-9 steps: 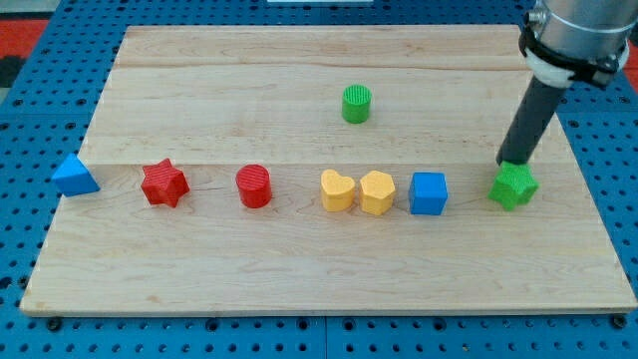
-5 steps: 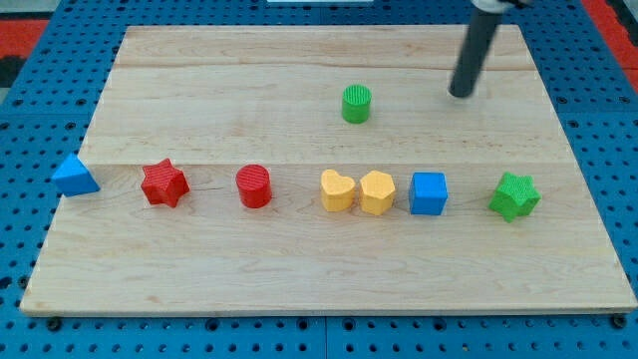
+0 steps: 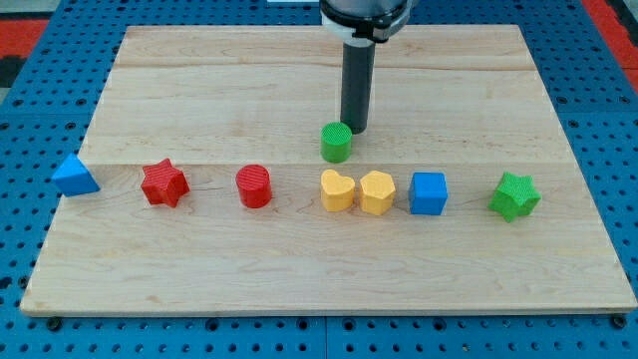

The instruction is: Slide green circle to red circle

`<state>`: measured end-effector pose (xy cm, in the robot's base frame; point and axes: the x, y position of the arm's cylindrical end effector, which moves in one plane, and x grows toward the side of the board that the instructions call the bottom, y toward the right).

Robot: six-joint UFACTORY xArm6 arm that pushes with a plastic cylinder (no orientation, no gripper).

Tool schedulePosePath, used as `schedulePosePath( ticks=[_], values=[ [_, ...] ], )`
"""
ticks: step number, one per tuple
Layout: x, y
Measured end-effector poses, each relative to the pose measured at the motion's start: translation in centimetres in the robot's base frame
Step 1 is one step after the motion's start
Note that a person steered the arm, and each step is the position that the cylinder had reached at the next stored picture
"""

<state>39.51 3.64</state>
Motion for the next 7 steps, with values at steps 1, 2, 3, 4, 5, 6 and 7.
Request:
schedulePosePath(
  ticks=[1,2,3,4,5,6,7],
  values=[
    [1.5,-0.6],
    [3.1,-1.5],
    [4.1,-2.9],
    [4.6,-3.9],
    [4.9,-3.9],
    [3.9,-4.5],
    [3.8,-6.3]
  ],
)
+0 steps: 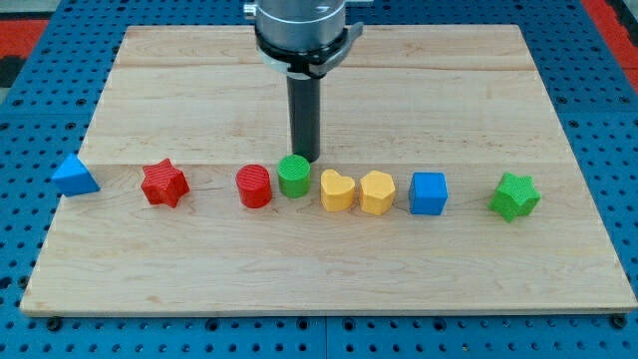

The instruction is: Slide green circle to red circle

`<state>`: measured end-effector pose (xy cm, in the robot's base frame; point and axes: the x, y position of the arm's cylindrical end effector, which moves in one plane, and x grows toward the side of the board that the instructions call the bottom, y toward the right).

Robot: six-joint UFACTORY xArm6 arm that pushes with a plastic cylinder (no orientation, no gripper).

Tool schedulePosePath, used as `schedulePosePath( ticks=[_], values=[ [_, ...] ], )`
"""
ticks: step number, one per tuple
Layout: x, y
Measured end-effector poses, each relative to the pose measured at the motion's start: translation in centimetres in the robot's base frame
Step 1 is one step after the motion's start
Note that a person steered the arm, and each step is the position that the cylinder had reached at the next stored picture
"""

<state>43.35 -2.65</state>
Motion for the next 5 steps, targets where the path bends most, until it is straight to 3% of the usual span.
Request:
schedulePosePath(
  ticks=[5],
  values=[
    [2.0,-1.4]
  ],
)
